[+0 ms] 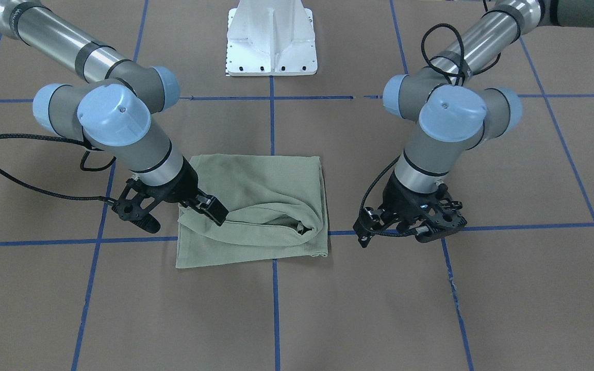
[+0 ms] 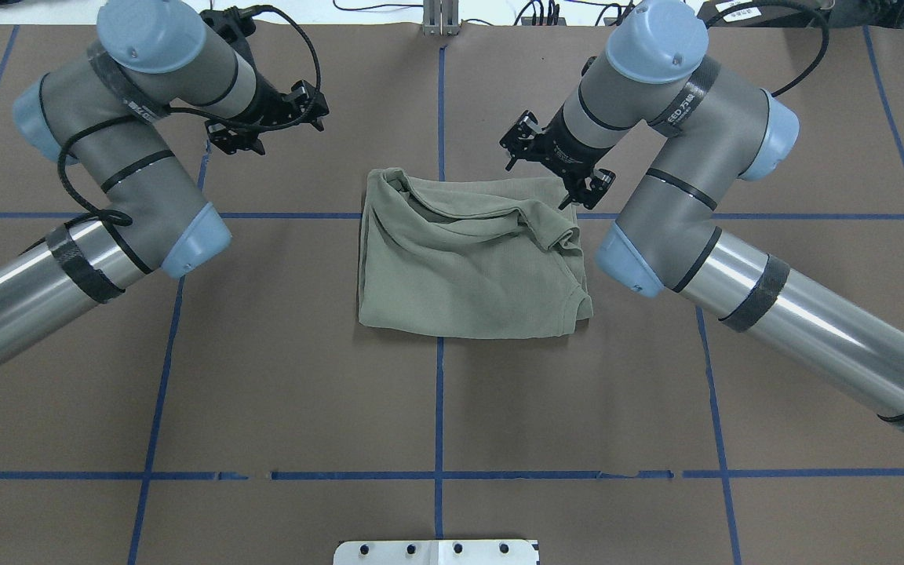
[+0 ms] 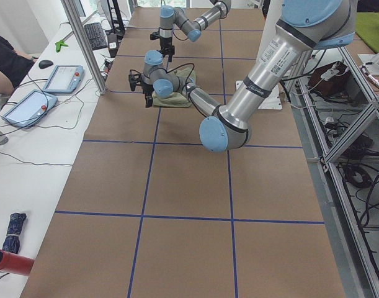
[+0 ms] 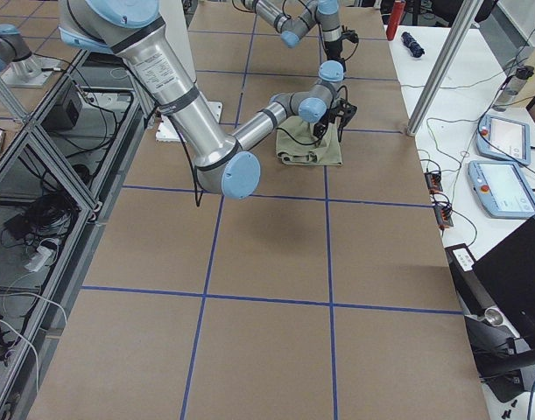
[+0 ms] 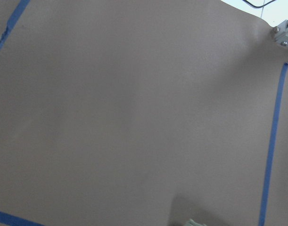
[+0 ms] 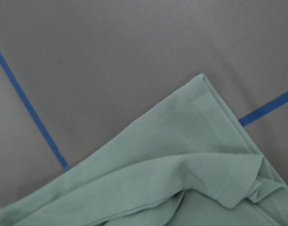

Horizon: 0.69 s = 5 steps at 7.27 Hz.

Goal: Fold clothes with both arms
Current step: 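Open both grippers and raise them off the folded shirt, then press the right gripper on the folded shirt while the left arm withdraws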

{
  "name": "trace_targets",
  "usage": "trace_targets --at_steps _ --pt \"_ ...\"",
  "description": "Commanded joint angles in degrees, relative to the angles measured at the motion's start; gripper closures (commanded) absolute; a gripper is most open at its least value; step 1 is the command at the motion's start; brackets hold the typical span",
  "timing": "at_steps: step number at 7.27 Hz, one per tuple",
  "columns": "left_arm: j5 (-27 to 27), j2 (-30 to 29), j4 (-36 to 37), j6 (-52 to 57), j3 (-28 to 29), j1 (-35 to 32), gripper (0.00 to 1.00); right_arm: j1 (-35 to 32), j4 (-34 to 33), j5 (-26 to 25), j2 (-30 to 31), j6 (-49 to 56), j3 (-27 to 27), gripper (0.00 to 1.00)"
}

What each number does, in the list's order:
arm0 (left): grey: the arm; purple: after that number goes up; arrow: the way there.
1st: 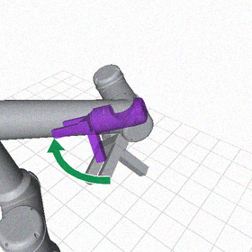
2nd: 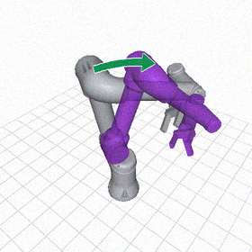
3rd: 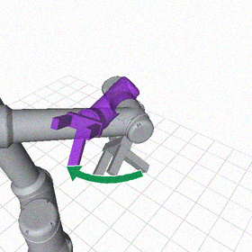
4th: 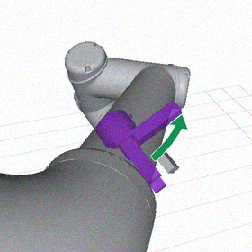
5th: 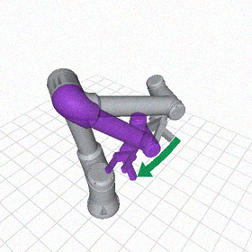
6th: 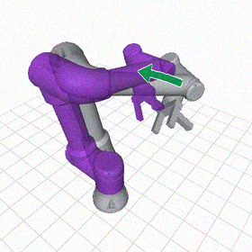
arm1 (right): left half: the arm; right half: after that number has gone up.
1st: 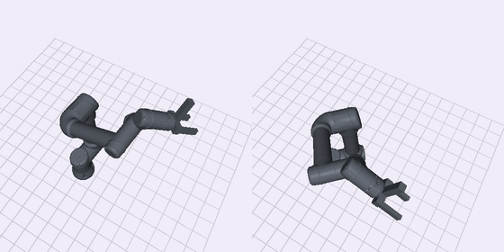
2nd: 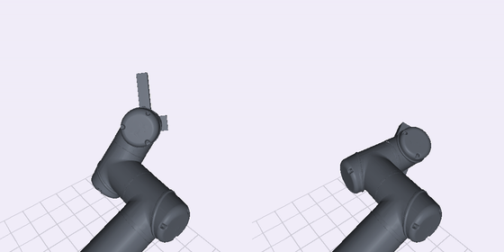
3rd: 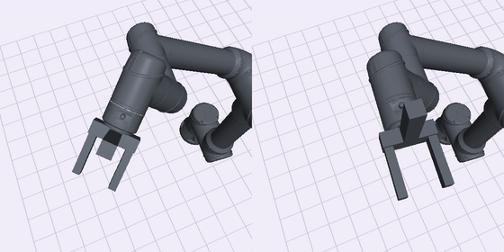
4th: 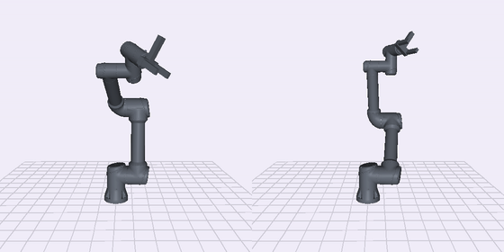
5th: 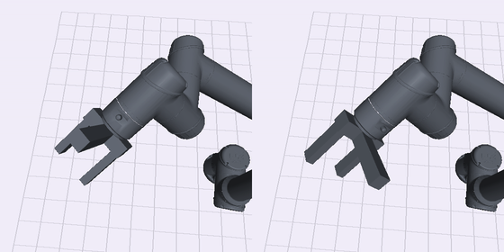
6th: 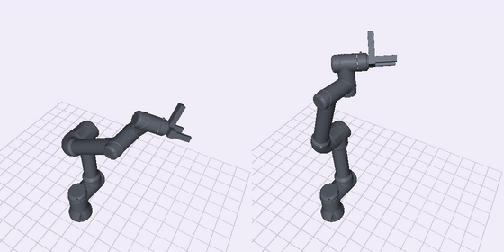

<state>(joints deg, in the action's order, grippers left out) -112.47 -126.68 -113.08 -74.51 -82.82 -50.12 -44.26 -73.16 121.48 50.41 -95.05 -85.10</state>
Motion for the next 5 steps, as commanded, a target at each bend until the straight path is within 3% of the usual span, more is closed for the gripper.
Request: trace_targets --at_steps 1,2,3,5 --pt "-0.56 7.73 0.05 14.58 -6.36 -4.61 0.0 7.83 -0.66 -5.94 -0.66 7.11 -2.09 0.0" --pt "-1.6 10.55 0.32 20.05 -8.22 -7.07 0.0 12.23 -3.97 -12.0 -1.1 13.95 -1.65 0.0" --pt "-3.61 11.28 0.23 21.24 -8.32 -8.58 0.0 14.71 -10.1 -14.67 -2.93 21.24 -1.48 0.0" --pt "-3.81 11.55 0.41 21.25 -8.67 -8.77 0.0 15.26 -10.95 -16.8 -7.23 26.56 4.47 0.0"
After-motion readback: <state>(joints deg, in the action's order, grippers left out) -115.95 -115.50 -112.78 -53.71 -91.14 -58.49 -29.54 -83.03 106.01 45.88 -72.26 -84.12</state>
